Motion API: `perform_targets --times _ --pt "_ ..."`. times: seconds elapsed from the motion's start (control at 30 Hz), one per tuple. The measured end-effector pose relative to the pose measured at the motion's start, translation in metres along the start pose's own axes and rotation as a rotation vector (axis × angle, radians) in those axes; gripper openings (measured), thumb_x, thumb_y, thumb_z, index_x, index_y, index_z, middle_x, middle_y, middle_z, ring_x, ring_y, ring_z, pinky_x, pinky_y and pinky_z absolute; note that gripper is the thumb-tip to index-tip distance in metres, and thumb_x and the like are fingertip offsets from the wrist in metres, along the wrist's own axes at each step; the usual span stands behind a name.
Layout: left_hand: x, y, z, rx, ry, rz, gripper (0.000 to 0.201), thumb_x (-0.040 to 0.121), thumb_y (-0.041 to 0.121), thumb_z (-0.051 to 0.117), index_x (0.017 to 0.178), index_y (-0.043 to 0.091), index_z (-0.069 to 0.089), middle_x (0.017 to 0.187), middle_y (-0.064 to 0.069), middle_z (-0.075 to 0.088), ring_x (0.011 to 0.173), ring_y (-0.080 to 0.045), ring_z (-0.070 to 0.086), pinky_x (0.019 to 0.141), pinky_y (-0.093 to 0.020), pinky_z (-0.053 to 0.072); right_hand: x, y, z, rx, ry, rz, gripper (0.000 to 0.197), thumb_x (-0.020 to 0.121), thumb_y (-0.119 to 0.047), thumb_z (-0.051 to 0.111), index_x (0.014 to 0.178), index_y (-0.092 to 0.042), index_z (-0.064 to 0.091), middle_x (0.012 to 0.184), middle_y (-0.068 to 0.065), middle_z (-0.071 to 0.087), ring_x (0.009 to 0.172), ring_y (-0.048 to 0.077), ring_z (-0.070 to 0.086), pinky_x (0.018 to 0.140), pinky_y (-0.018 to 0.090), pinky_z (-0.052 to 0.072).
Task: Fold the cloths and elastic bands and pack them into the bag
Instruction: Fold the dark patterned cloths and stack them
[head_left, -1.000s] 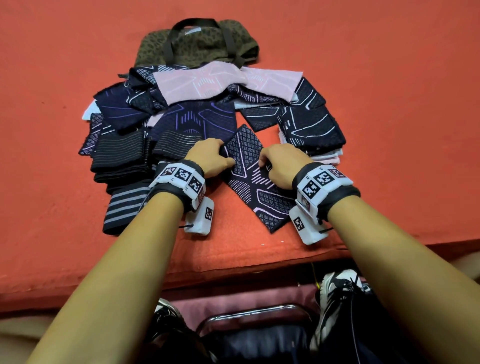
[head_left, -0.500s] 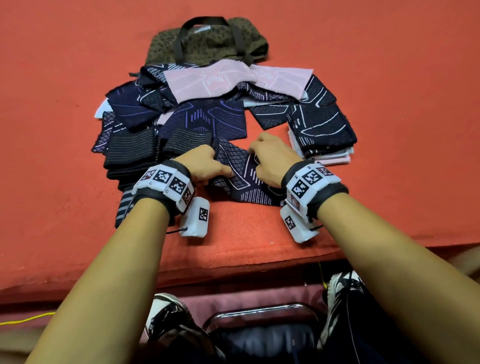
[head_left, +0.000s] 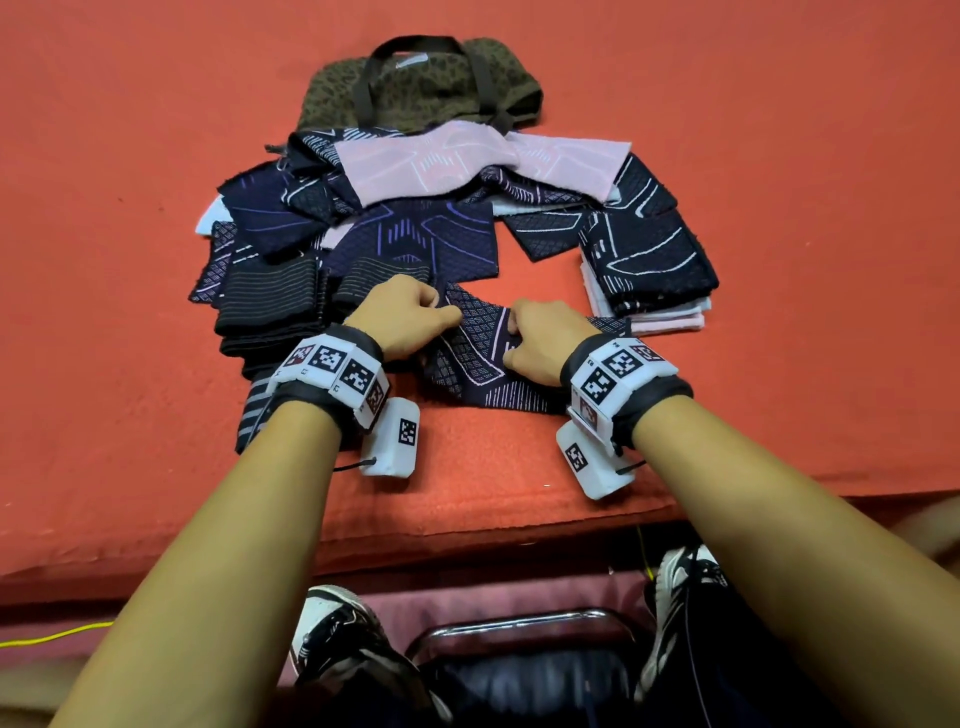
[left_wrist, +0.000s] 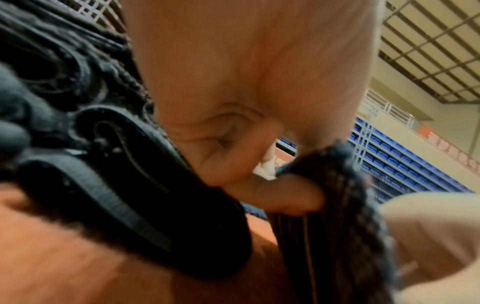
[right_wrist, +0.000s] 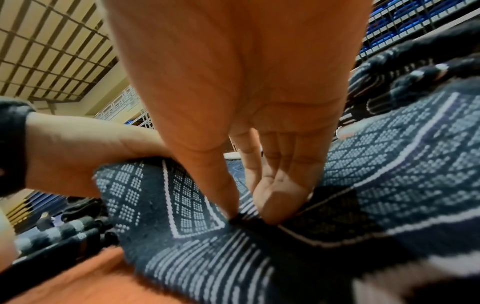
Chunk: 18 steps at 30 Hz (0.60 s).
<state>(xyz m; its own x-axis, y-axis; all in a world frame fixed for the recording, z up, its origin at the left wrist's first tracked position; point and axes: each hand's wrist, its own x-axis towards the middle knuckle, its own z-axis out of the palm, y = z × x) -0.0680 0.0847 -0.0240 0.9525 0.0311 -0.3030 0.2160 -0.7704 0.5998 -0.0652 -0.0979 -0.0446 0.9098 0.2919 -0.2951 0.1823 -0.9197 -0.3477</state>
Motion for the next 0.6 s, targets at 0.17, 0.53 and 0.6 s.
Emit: perform_targets --times 0.17,0.53,0.6 --pt "-0.007 -0.004 -0.006 0.081 -0.094 -0.053 0.026 0.082 0.033 0.067 0.065 0.015 0.058 0.062 -0.014 0.069 0.041 -0.016 0.061 0.052 -0.023 0.048 0.0 0.001 0.004 -0.009 0.02 0.004 0.044 0.087 -0.027 0.06 0.125 -0.008 0.048 0.12 0.016 0.056 0.107 0.035 0.057 0.091 0.039 0.05" --pt "-0.012 -0.006 -0.019 0.11 -0.038 -0.132 0.036 0.083 0.035 0.067 0.058 0.015 0.05 0.05 -0.005 0.059 0.047 -0.024 0.057 0.044 -0.02 0.037 -0.007 -0.003 0.004 -0.021 0.064 -0.085 0.036 0.086 -0.023 0.059 0.119 -0.012 0.053 0.126 0.011 0.041 0.119 0.03 0.037 0.101 0.043 0.042" --pt "-0.011 -0.005 -0.02 0.128 -0.003 -0.117 0.04 0.083 0.035 0.067 0.056 0.018 0.042 0.055 -0.002 0.051 0.054 -0.022 0.05 0.05 -0.025 0.035 -0.007 -0.002 0.004 -0.011 0.079 -0.092 0.033 0.085 -0.019 0.059 0.117 -0.014 0.056 0.124 0.01 0.041 0.117 0.028 0.038 0.099 0.041 0.043"
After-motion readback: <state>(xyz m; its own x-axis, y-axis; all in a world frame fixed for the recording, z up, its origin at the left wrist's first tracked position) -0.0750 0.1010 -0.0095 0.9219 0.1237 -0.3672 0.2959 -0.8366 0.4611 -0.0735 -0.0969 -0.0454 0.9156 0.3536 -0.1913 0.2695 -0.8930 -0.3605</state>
